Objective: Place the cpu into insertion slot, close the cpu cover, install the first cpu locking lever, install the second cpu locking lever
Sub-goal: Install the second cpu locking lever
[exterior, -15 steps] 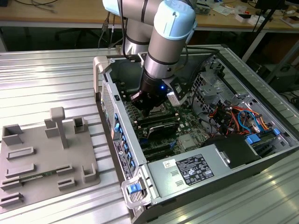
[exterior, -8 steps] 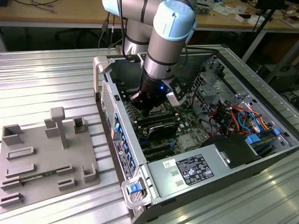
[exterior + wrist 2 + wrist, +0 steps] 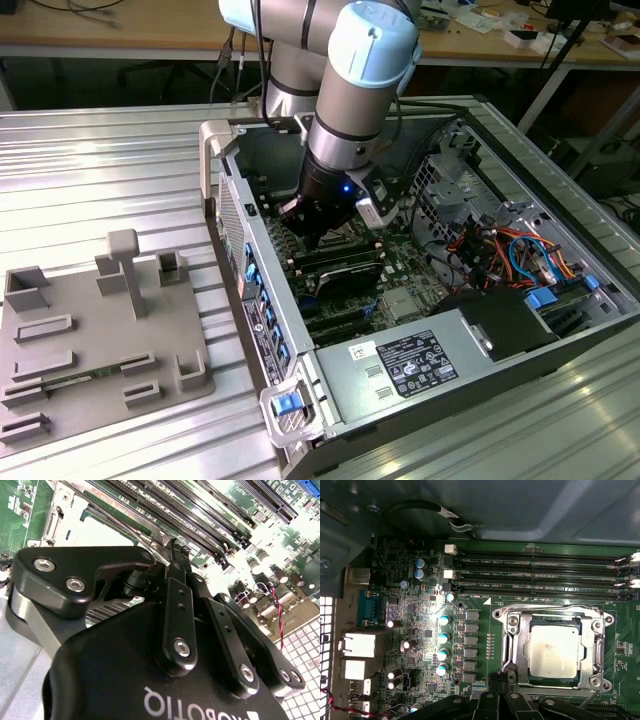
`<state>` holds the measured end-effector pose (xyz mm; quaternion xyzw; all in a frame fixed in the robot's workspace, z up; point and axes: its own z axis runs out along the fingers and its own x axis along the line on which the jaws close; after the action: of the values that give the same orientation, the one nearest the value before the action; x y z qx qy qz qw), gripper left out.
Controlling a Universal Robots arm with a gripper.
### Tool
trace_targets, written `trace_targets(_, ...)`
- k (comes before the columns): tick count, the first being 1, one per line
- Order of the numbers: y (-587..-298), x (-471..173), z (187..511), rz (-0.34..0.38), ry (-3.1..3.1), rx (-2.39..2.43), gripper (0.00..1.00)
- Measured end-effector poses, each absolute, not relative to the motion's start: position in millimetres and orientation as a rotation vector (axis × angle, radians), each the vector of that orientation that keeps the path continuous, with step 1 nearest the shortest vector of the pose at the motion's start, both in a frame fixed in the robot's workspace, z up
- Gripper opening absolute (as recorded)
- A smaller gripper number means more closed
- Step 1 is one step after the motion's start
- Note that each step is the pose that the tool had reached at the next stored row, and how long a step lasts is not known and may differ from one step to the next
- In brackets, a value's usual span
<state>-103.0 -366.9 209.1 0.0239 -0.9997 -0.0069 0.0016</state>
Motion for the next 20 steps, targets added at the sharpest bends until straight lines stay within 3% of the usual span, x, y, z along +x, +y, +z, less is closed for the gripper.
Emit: trace_targets(20, -357.6, -92.6, 229.4, -0.023, -3.138, 0.075, 0.11)
